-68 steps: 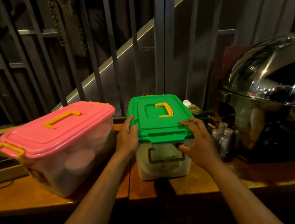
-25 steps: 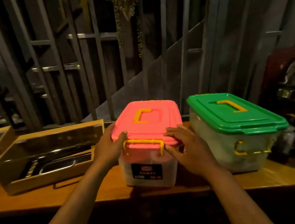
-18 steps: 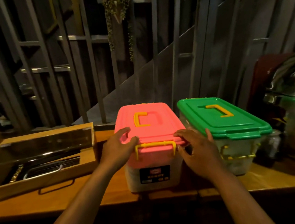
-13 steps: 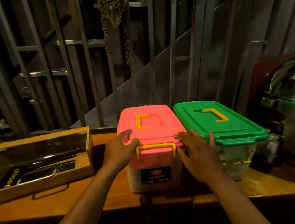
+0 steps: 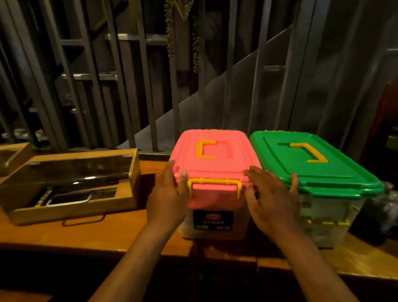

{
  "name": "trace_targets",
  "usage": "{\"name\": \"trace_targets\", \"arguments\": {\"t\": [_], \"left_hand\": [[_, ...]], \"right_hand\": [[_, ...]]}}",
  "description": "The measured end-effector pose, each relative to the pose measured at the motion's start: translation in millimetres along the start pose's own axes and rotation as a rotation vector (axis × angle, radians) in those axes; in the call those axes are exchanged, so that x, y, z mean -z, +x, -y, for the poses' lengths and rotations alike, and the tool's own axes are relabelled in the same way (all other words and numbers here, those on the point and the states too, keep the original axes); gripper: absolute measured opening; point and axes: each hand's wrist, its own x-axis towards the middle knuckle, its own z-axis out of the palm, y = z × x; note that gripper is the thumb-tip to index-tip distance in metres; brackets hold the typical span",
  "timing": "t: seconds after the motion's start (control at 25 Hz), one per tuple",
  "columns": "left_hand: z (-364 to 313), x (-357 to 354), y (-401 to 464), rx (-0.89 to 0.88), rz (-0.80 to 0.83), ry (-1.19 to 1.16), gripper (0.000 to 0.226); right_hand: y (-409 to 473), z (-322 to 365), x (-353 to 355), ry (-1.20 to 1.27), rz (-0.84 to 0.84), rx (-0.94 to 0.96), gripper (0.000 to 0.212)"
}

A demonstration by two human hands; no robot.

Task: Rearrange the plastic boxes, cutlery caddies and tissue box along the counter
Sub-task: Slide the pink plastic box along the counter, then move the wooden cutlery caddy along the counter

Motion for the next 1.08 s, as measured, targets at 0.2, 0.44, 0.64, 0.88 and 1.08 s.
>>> {"name": "trace_targets", "arguments": {"t": [0.2,0.44,0.64,0.88,1.08], "left_hand": [[29.0,49.8,-28.6,-0.259,0.034,0.244,0.049],[122.5,138.6,-6.0,-0.224,-0.083,0.343,0.032],[236.3,213.7,34.4,-0.170,-0.108,0.471,0.029],[337.2,256.2,93.7,0.040,-0.059,0.520,0.041],[371.9,245.7,128.0,0.322,0.033,0.217,0.058]], "right_hand": [[-14.8,61.7,-12.2,0.146,-0.084,0.026,0.037],[-19.0,177.5,-72.8,0.315,-0.038,0.184,0.036],[-14.3,283.0,-158.6,0.276,0.104,0.135,0.036],[-0.5,364.9,-240.3,0.281,0.337,0.066,0.043],[7.2,384.1,-285.7,0.129,0.326,0.146,0.047]]}}
